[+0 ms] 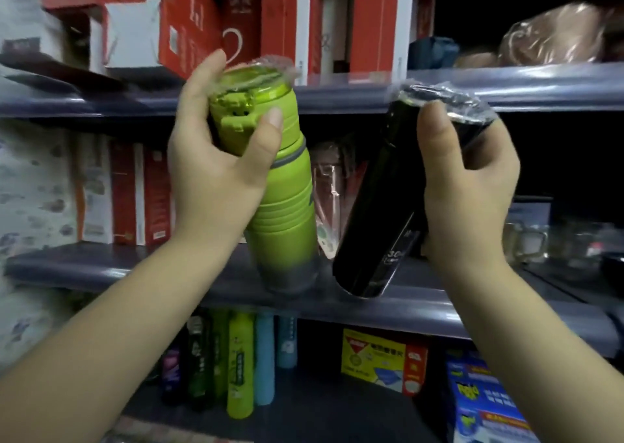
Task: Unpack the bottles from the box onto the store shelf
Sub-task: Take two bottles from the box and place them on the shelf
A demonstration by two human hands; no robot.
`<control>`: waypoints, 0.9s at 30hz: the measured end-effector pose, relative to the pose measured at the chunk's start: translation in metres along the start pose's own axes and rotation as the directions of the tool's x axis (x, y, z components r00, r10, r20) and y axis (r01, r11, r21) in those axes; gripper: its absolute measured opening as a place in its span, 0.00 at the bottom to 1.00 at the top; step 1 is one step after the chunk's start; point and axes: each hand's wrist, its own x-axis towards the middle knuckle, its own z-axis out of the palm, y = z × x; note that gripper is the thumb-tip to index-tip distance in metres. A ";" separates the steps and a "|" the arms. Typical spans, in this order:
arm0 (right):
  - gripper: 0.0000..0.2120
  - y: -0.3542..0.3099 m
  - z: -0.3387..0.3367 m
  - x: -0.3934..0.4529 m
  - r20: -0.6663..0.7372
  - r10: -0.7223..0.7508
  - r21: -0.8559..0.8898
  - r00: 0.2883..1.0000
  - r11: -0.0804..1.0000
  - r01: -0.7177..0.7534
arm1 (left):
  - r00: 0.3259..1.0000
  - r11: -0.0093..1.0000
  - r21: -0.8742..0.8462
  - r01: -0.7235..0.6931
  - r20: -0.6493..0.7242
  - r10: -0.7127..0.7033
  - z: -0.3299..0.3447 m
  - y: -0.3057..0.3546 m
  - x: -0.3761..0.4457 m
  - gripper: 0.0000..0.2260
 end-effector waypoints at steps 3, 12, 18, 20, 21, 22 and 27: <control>0.21 0.014 -0.009 0.007 -0.024 -0.058 -0.085 0.998 0.995 0.056 | 1.000 1.000 -0.031 -0.002 -0.015 0.001 0.022 -0.010 -0.001 0.29; 0.23 0.058 -0.032 0.014 -0.038 -0.023 -0.284 0.999 0.959 0.012 | 0.998 0.998 0.005 0.066 0.022 -0.066 0.064 -0.046 -0.011 0.32; 0.07 0.073 -0.031 0.027 -0.041 0.100 -0.281 0.994 0.954 -0.108 | 0.997 0.997 0.011 0.079 0.014 -0.079 0.079 -0.050 -0.017 0.30; 0.08 0.079 -0.030 0.032 -0.047 0.115 -0.284 0.992 0.951 -0.124 | 0.998 0.998 0.022 0.053 0.041 -0.054 0.084 -0.050 -0.019 0.29; 0.08 0.081 -0.030 0.034 -0.048 0.118 -0.288 0.992 0.949 -0.127 | 0.997 0.999 0.019 0.038 0.062 -0.039 0.086 -0.049 -0.020 0.28; 0.09 0.084 -0.031 0.036 -0.053 0.122 -0.290 0.991 0.948 -0.132 | 0.996 1.000 0.009 0.027 0.084 -0.028 0.090 -0.046 -0.021 0.27; 0.13 0.096 -0.042 0.044 -0.124 0.150 -0.296 0.981 0.938 -0.180 | 0.991 0.998 0.058 -0.004 0.135 -0.004 0.110 -0.038 -0.024 0.27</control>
